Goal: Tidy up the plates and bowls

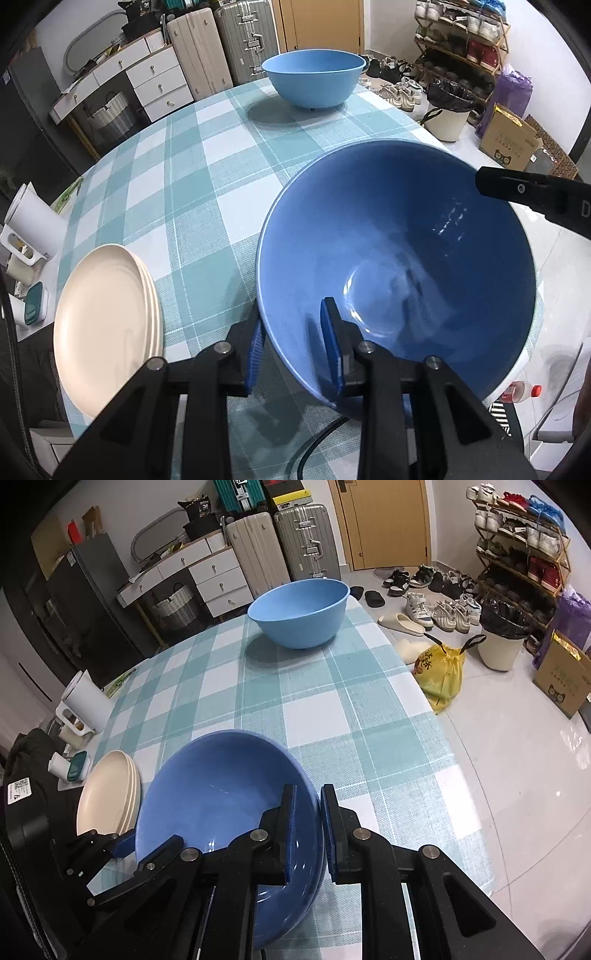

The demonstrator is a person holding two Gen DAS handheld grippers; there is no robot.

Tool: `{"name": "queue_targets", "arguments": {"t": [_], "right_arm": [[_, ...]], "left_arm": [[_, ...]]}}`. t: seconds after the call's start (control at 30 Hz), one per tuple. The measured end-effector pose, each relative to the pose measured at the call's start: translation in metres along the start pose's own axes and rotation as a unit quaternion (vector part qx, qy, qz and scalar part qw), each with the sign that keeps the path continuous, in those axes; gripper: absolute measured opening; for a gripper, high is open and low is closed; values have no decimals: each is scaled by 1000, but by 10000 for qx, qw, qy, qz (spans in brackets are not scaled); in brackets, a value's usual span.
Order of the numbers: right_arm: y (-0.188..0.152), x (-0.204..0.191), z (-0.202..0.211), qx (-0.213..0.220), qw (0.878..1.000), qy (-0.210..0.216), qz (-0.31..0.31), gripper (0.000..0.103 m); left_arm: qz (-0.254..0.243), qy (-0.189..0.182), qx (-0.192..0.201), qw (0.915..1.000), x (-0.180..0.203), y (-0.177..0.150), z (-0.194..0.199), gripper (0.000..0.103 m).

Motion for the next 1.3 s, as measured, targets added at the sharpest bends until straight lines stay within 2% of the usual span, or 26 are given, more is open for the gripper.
{"name": "queue_targets", "arguments": {"t": [0.2, 0.3, 0.47, 0.63, 0.73, 0.8, 0.87, 0.97, 1.03, 1.1, 1.17, 1.2, 1.3], "right_arm": [[6, 5, 12, 154, 9991, 336, -184, 14], [11, 2, 22, 350, 9986, 386, -110, 14], [9, -5, 33, 580, 9980, 237, 111, 14], [-5, -10, 43, 722, 9966, 256, 299, 14], [-16, -12, 55, 887, 9949, 271, 405, 15], [-26, -14, 68, 1025, 9930, 288, 506, 15], [-37, -17, 84, 1231, 9904, 288, 567, 19], [-54, -20, 108, 1569, 9853, 398, 546, 31], [-64, -21, 125, 1872, 9800, 495, 463, 48], [-75, -23, 140, 2148, 9743, 531, 418, 58], [-87, -27, 155, 2427, 9676, 557, 423, 73], [-92, -28, 161, 2559, 9640, 586, 431, 85], [-113, -34, 179, 2982, 9504, 671, 577, 88]], "left_arm": [[66, -107, 7, 9999, -4, -1, 0, 29], [61, -121, 34, 9999, -2, -2, 2, 29], [156, -182, 193, 9995, -6, -4, 10, 29], [305, -186, 618, 9974, -12, -4, 32, 31], [490, -291, 877, 9945, -17, -7, 49, 46], [468, -116, 1085, 9929, -17, -12, 64, 46], [445, -202, 1318, 9901, -15, -19, 83, 46], [539, -403, 1504, 9863, -13, -32, 103, 49], [589, -432, 1721, 9824, -11, -42, 118, 52], [532, -378, 1855, 9805, -8, -50, 127, 53], [486, -166, 1888, 9807, -7, -56, 133, 53], [473, -44, 1913, 9804, -7, -58, 135, 53], [487, 39, 2097, 9766, -10, -67, 145, 58]]}}
Point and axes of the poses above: each gripper's, at about its wrist camera, not at the fingertips, and z roughly against the way its jaws point, x to its right, y to its top, the point moved 2 cm from there along -z, roughly the way its jaws point, and after that the axes turned 8 degrees about -y, right-handed, at the moved point
